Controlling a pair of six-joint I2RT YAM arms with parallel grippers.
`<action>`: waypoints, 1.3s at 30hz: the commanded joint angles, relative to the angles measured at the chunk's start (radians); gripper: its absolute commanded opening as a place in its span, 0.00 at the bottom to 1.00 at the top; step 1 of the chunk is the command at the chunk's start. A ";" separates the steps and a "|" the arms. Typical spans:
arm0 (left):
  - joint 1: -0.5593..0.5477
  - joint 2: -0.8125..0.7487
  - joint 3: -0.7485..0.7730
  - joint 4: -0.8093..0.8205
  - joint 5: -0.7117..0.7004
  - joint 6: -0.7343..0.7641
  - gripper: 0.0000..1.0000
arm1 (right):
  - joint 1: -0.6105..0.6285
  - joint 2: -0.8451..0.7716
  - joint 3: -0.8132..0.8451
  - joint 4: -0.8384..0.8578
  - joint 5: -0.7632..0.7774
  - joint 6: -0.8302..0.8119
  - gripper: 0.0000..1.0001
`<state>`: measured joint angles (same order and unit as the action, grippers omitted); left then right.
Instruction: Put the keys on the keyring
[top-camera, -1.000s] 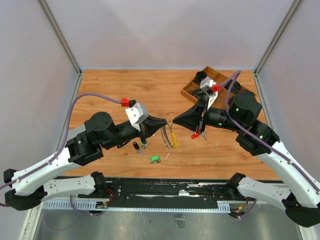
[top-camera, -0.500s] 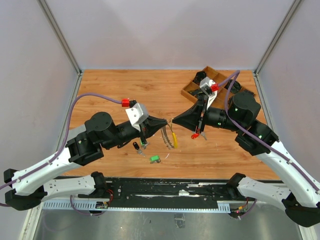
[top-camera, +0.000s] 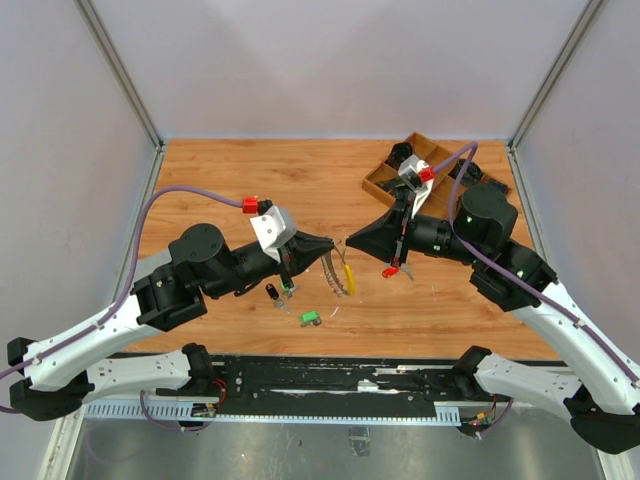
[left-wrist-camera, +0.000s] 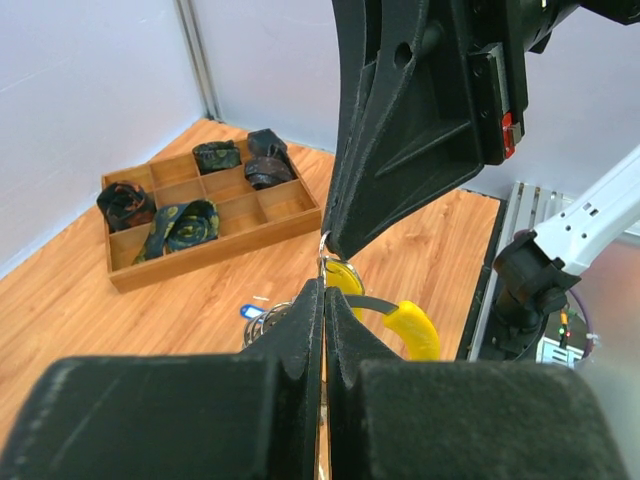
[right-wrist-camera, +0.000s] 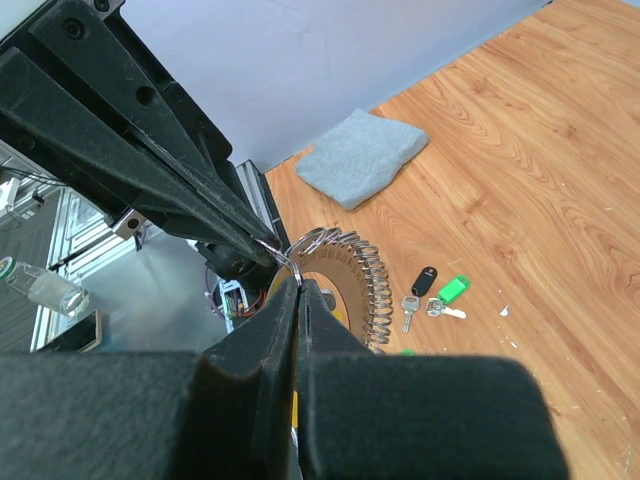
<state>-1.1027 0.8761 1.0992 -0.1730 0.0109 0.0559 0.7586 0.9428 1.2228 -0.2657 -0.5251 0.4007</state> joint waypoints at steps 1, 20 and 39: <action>-0.005 -0.019 0.001 0.065 0.001 -0.004 0.00 | -0.002 0.002 -0.001 -0.015 0.044 0.028 0.01; -0.005 -0.021 -0.002 0.077 0.024 -0.008 0.00 | -0.003 0.031 0.015 -0.061 0.029 0.028 0.22; -0.005 -0.074 -0.080 0.259 0.213 -0.134 0.00 | -0.003 -0.138 -0.027 0.155 -0.194 -0.279 0.41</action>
<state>-1.1027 0.8204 1.0481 -0.0689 0.1265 -0.0200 0.7586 0.8059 1.2137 -0.2344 -0.6048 0.1925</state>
